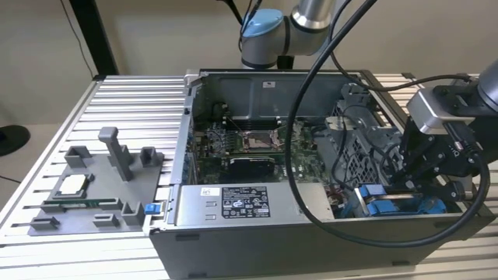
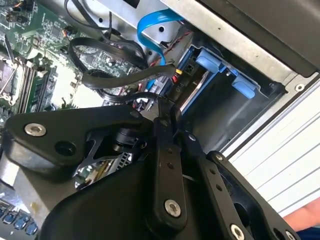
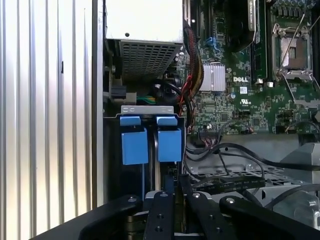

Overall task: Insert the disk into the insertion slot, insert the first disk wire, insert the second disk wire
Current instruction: 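Insert the second disk wire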

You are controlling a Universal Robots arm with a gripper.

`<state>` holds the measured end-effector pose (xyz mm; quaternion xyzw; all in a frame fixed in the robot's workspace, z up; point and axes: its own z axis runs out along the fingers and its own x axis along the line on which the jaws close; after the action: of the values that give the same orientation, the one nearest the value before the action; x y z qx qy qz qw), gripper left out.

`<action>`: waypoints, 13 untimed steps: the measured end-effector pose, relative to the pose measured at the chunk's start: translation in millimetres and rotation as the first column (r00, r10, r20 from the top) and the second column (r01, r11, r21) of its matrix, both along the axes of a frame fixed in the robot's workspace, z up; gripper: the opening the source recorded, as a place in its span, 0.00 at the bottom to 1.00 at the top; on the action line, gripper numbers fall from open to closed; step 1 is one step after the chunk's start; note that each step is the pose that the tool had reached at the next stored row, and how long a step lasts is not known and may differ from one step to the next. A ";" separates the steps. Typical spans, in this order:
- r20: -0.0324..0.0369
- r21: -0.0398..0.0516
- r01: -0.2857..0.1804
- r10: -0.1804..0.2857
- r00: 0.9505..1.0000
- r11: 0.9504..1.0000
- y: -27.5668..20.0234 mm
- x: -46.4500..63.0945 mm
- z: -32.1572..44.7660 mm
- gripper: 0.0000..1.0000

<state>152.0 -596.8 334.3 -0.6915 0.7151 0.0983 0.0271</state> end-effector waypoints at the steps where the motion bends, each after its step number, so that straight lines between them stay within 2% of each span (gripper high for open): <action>1: 0.000 0.001 0.000 0.000 1.000 1.000 0.0 -0.1 1.3 0.00; 2: 0.000 0.002 0.001 -0.001 1.000 1.000 -0.1 -0.3 4.9 1.00; 13: 0.000 0.000 0.001 -0.001 1.000 1.000 0.0 -0.3 55.9 1.00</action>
<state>151.6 -596.8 390.2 -0.6911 0.7155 0.0985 0.0272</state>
